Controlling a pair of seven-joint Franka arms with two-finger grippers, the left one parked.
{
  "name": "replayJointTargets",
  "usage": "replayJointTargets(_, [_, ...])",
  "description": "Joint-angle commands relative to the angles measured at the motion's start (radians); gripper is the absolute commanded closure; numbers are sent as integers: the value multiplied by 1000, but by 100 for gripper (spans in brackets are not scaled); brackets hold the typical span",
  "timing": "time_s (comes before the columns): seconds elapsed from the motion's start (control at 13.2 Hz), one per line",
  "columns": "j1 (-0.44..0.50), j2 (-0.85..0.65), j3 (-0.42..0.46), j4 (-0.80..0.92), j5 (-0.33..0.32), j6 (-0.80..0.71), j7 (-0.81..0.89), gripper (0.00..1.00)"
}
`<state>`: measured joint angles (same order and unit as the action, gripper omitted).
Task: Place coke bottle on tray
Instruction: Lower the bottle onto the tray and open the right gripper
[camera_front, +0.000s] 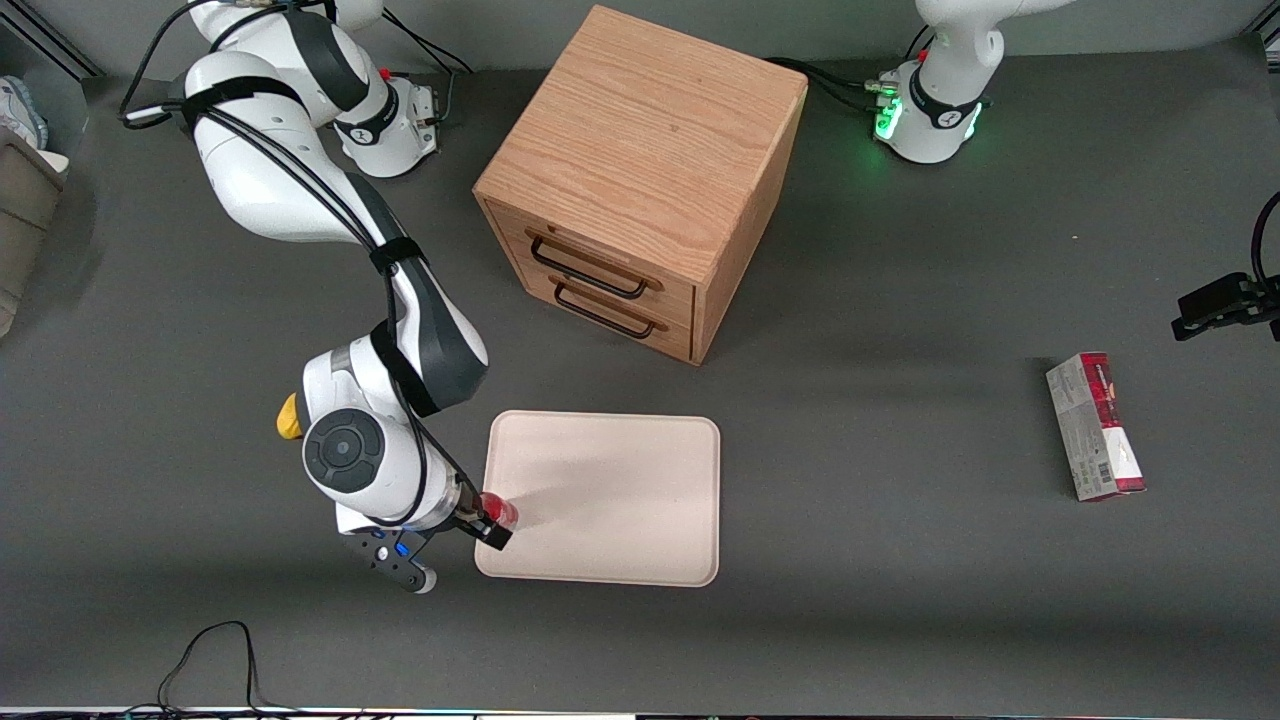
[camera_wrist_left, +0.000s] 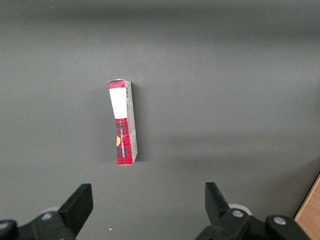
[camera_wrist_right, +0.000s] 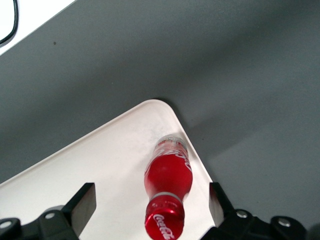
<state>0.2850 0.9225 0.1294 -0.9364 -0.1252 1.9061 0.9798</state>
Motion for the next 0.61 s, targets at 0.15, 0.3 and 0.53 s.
replayJointTargets(0.15, [3, -33, -4, 30, -22, -105, 17, 0])
replayJointTargets(0.3, [-13, -76, -4, 24, -11, -184, -57, 0])
replayJointTargets(0.53, [-76, -221, -4, -135, 42, -248, -209, 0])
